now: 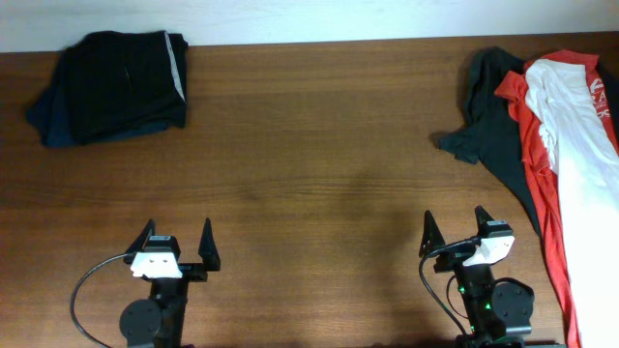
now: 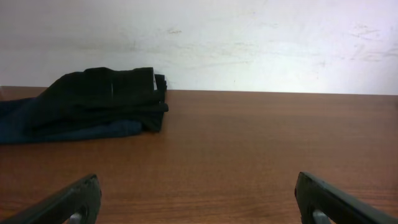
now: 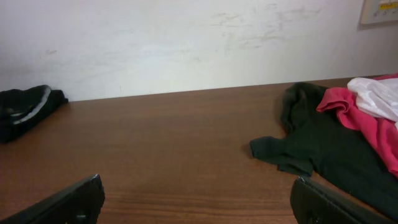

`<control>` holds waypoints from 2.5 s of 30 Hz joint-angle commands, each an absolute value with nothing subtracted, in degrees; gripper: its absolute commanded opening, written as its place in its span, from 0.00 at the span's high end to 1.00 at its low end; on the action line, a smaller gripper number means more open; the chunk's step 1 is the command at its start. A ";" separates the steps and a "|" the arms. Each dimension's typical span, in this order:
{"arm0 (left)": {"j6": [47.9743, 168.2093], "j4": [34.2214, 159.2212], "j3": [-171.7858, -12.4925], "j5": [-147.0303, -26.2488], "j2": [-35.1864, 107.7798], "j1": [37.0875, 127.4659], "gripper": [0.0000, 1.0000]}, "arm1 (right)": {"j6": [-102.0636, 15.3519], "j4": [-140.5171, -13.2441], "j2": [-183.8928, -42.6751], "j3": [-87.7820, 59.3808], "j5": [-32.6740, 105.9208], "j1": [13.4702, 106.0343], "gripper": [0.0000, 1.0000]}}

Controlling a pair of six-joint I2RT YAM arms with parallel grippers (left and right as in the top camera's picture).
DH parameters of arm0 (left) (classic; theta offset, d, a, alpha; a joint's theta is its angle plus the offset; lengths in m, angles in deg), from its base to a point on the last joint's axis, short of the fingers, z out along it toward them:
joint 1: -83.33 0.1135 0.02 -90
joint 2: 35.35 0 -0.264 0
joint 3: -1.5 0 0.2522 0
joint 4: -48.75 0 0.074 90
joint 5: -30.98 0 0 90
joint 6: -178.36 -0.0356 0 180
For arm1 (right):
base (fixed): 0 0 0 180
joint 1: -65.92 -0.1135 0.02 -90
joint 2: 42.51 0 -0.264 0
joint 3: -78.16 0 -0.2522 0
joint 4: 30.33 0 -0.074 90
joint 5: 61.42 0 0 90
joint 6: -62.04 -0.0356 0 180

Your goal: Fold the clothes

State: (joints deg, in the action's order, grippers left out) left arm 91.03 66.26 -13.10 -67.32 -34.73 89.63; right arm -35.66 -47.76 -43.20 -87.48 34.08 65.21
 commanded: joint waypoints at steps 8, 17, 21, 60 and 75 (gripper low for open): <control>91.38 66.31 -12.75 -67.10 -34.57 89.72 0.01 | -35.73 -48.02 -42.72 -87.76 35.00 65.56 0.01; 91.38 66.31 -12.75 -67.10 -34.57 89.72 0.01 | -35.73 -48.02 -43.05 -87.76 35.02 65.56 0.01; 91.38 66.31 -12.73 -67.10 -34.57 89.72 0.01 | -35.73 -48.00 -43.24 -87.76 35.00 65.56 0.01; 91.38 66.31 -12.75 -67.10 -34.57 89.72 0.01 | -40.36 -44.98 -77.86 -48.44 22.62 65.69 0.01; 91.38 66.31 -12.75 -67.10 -34.57 89.72 0.01 | -25.32 -86.46 -156.09 21.87 7.35 86.45 0.01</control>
